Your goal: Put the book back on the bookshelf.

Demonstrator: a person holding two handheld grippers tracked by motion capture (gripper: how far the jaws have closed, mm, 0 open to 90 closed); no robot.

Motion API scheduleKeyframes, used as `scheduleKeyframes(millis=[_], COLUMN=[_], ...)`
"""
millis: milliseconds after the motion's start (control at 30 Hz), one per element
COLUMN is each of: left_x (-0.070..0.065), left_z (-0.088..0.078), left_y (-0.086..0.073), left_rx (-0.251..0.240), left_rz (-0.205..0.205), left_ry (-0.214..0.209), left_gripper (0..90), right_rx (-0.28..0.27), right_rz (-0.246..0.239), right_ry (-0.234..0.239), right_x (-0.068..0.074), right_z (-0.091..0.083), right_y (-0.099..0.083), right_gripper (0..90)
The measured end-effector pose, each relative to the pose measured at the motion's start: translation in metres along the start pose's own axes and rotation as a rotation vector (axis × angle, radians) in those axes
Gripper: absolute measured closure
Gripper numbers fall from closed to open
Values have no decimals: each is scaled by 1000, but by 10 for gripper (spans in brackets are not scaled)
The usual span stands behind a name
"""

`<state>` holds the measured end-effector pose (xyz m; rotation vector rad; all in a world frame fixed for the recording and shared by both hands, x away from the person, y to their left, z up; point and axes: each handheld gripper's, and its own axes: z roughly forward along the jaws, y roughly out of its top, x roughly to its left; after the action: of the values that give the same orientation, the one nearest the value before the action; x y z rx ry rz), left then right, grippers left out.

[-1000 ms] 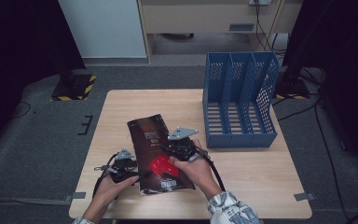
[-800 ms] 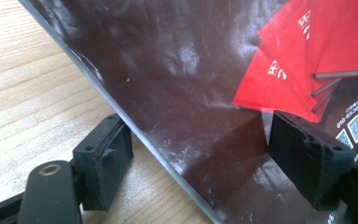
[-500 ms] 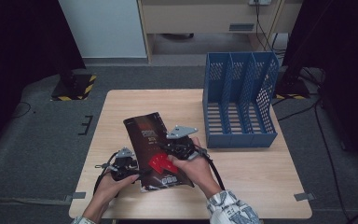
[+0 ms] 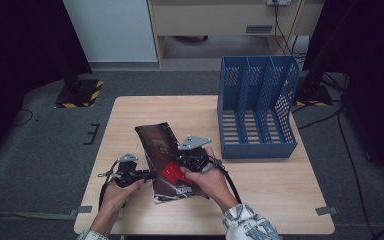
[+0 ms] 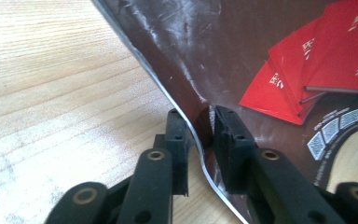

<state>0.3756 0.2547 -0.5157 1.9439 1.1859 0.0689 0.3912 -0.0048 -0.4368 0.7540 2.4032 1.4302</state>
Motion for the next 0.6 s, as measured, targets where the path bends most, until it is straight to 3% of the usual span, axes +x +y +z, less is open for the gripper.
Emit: scheduleKeyframes(millis=[300, 433, 600], left_x=[-1, -3, 0], left_z=[-9, -13, -11], left_y=[7, 13, 18], left_rx=[-14, 3, 0], left_rz=[25, 94, 108], left_ry=[14, 14, 21], left_gripper=[810, 833, 840], right_rx=[-34, -41, -75], right_rz=[3, 15, 23], right_ry=[5, -8, 9], right_x=[-7, -13, -22], right_z=[-3, -4, -4], right_y=[0, -1, -4], right_gripper=[865, 860, 861])
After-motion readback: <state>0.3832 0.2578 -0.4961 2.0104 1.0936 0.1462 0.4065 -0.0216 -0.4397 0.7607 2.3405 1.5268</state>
